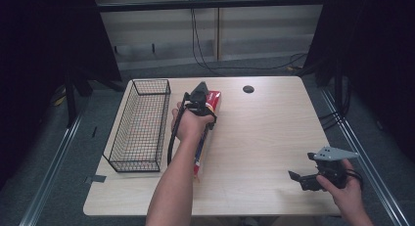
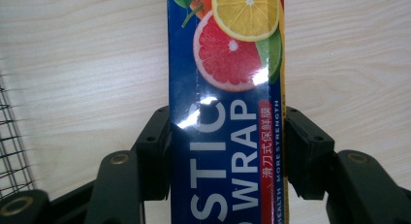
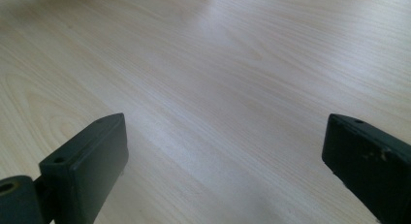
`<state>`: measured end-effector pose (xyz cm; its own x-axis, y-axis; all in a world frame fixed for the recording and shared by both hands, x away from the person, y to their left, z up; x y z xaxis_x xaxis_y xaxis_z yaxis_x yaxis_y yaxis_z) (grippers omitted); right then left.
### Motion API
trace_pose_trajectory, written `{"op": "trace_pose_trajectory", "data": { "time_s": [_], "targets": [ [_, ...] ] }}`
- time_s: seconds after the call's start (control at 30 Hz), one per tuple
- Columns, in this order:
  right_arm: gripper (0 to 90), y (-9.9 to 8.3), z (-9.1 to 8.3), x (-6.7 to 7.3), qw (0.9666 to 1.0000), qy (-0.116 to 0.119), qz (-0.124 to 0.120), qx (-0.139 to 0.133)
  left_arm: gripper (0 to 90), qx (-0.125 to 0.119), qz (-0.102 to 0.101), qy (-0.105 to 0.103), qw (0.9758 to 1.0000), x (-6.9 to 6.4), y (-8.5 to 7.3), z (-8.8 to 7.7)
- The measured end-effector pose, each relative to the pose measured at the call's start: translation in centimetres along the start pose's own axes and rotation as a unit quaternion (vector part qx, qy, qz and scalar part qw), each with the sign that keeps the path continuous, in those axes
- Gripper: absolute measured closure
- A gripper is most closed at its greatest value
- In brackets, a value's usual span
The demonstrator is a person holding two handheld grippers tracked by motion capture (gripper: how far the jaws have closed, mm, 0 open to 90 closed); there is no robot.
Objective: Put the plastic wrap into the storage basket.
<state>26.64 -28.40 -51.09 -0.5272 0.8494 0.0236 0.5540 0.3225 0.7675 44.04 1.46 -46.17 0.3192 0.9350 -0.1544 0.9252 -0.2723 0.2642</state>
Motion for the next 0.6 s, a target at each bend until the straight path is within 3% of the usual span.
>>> {"op": "trace_pose_trajectory", "data": {
  "time_s": [0.6],
  "targets": [
    [2.6, 0.0, 0.2, 0.1, 1.0, 0.003, -0.001, 0.002, 44.5, -0.007, -0.02, 0.0, 0.9998, 1.5, 0.2, -1.9]
  ]
}}
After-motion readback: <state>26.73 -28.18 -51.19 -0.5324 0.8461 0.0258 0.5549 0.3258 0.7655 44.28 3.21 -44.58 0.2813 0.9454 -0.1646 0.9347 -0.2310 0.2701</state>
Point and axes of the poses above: each handheld gripper's, and its own axes: z roughly forward along the jaws, y roughly out of its top, x roughly to its left, the point moved 8 cm from there along z, roughly forward along the jaws
